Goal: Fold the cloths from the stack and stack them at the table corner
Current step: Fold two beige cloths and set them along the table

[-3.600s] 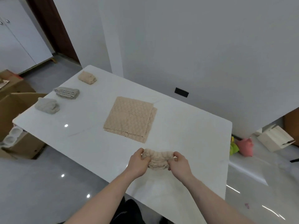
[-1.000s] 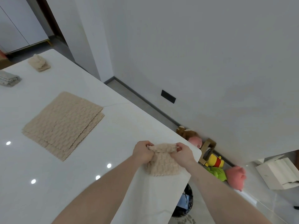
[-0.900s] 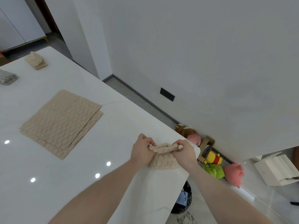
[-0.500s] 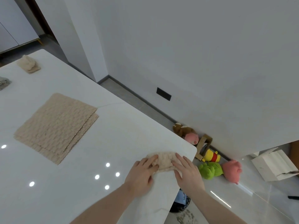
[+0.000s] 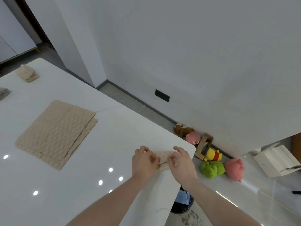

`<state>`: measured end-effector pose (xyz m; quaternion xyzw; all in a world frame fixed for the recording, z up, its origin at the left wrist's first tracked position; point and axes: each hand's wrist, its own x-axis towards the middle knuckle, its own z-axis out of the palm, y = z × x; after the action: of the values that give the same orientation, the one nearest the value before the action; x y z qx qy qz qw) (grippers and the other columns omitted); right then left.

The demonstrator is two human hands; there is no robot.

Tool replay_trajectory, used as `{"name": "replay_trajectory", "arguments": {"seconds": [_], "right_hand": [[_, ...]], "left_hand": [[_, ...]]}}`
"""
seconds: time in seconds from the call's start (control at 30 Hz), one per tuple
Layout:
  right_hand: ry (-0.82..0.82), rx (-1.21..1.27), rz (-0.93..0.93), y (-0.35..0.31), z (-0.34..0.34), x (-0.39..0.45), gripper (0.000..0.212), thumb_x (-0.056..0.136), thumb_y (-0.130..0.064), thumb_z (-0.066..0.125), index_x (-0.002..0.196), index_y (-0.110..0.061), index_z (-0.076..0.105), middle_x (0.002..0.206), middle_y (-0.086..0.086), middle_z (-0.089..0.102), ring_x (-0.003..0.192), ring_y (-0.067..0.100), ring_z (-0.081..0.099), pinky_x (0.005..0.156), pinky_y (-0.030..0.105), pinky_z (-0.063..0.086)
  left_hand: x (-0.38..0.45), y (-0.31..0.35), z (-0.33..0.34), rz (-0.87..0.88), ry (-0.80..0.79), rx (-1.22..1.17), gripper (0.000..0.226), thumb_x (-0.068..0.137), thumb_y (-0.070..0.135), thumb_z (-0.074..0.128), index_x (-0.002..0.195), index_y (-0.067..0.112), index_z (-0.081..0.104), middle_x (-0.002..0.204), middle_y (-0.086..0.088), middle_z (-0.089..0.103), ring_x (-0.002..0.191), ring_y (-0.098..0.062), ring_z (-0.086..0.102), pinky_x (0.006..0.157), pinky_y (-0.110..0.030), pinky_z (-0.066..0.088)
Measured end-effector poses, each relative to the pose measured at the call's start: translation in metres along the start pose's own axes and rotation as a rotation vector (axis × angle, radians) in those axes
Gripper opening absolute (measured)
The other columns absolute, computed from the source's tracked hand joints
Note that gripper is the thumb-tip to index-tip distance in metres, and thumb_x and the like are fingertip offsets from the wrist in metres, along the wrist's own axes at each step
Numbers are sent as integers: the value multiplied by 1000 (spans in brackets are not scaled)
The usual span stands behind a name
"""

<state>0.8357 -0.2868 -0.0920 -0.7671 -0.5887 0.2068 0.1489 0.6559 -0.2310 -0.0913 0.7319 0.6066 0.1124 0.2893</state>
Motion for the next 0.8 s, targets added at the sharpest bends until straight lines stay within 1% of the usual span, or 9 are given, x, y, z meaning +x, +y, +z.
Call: {"name": "replay_trajectory", "arguments": {"seconds": [0.07,0.2,0.27,0.33,0.4,0.47,0.53,0.67,0.8], "right_hand": [[-58,18,34,-2,5,-2,21,98,-39,59,98,-23,72,140,-9,51,125,18,48,107,33,42],[-99,144,186,0,11,-9,13,93,-34,70,95,-26,61,126,-10,47,117,17,53,95,26,43],[-72,218,260,3,14,-8,35,87,-31,77,111,-27,52,118,-14,48,111,18,58,85,31,47],[-112,193,211,10,16,-4,61,87,-30,77,138,-32,43,124,-21,45,116,10,53,92,34,50],[-183,140,126,15,13,0,54,89,-31,73,138,-37,50,124,-21,50,117,8,55,92,31,49],[-202,125,96,17,4,7,27,88,-26,68,107,-42,60,107,-19,55,103,14,63,80,29,49],[-81,138,76,18,-6,16,30,82,-12,64,88,-40,55,96,-15,55,86,14,62,72,35,52],[178,121,-16,25,-27,42,36,76,9,64,91,-23,60,104,-13,57,81,20,60,66,39,54],[190,39,-32,45,-23,57,39,81,13,66,107,-16,72,123,-8,62,99,19,65,84,33,57]], "left_hand": [[-4,1,3,-87,-35,-61,21,83,45,69,85,28,56,102,13,47,100,-16,52,81,-34,50],[-9,-11,17,-279,-59,-230,57,77,40,84,116,23,47,115,11,40,101,-20,58,79,-31,48],[-8,-18,23,-232,-87,-247,64,80,34,83,132,23,47,125,11,41,108,-21,59,88,-32,49],[-5,-22,25,-99,-168,-208,59,85,27,77,138,28,51,130,11,44,114,-18,56,96,-32,49],[0,-24,21,-9,-264,-148,46,85,25,72,129,32,57,122,14,50,114,-16,55,95,-34,51],[9,-20,12,73,-264,-56,28,81,26,66,107,32,63,104,16,58,106,-15,56,84,-36,53],[23,-9,2,218,-132,8,25,77,19,61,98,32,66,97,16,61,101,-13,51,76,-31,50],[60,21,-4,514,142,123,41,62,-5,66,89,25,69,93,5,52,85,-17,43,67,-25,36],[83,23,11,562,22,197,45,58,-10,77,87,24,71,86,5,50,74,-18,54,52,-25,32]]}}
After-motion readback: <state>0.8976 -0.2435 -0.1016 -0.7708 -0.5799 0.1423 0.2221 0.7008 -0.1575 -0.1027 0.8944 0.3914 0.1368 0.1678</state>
